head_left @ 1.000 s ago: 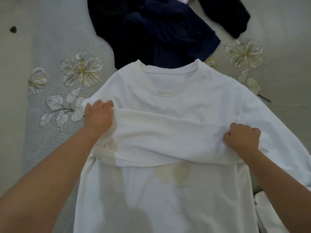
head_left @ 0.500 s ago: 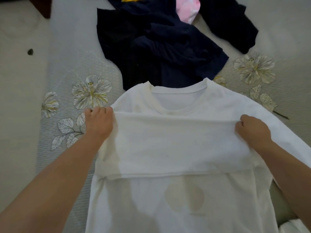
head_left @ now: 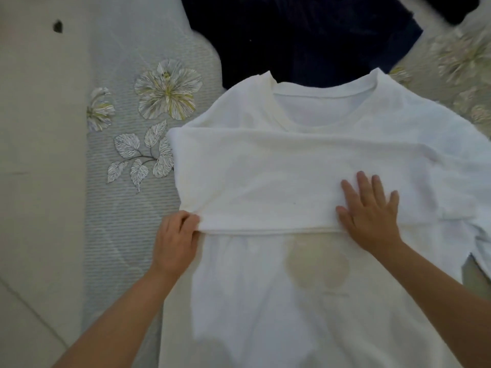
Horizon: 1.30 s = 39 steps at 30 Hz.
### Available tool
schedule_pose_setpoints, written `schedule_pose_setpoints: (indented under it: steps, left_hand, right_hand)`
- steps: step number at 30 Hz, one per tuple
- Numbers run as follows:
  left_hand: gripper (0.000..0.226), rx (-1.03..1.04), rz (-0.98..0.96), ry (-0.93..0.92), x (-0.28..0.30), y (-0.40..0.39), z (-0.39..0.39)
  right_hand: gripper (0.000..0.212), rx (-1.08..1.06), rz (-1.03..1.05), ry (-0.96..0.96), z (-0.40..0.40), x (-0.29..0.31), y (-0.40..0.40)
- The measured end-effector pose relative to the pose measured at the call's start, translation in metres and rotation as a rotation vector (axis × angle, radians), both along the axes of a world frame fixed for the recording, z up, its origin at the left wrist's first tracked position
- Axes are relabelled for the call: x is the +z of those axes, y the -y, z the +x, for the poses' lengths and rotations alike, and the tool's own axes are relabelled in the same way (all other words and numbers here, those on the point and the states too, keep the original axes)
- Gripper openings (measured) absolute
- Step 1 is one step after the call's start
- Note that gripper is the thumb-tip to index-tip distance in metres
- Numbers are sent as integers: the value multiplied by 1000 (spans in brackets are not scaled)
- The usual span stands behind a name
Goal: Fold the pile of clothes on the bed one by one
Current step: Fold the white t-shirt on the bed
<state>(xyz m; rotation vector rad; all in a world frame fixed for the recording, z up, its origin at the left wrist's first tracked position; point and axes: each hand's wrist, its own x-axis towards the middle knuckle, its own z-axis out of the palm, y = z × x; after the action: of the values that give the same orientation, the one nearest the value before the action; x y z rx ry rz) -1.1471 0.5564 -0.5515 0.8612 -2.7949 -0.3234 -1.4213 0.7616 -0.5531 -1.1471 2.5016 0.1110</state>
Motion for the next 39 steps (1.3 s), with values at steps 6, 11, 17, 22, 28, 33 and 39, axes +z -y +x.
schedule_pose_setpoints:
  steps: [6,11,17,22,28,33,39]
  left_hand:
    - [17,110,19,44,6,25,-7]
    - [21,147,98,214,-2,17,19]
    - [31,245,153,76,24,22,8]
    - [39,57,70,6,22,35,-68]
    - [60,255,193,373,-38,51,-74]
    - [78,240,186,374,-39,53,-75]
    - [81,218,107,457,-29,45,-81]
  right_hand:
    - [89,-47,74,82,16,4,-2]
    - [94,-83,85,15,26,-6,-7]
    - [80,-155,71,15,34,-4,-1]
    - [77,-293,-14,25,57,-11,2]
    - [60,-302,-104,-39,54,-27,1]
    - [56,-279,-134,-110,50,-31,-1]
    - [56,-263,-169,-145,48,-36,-6]
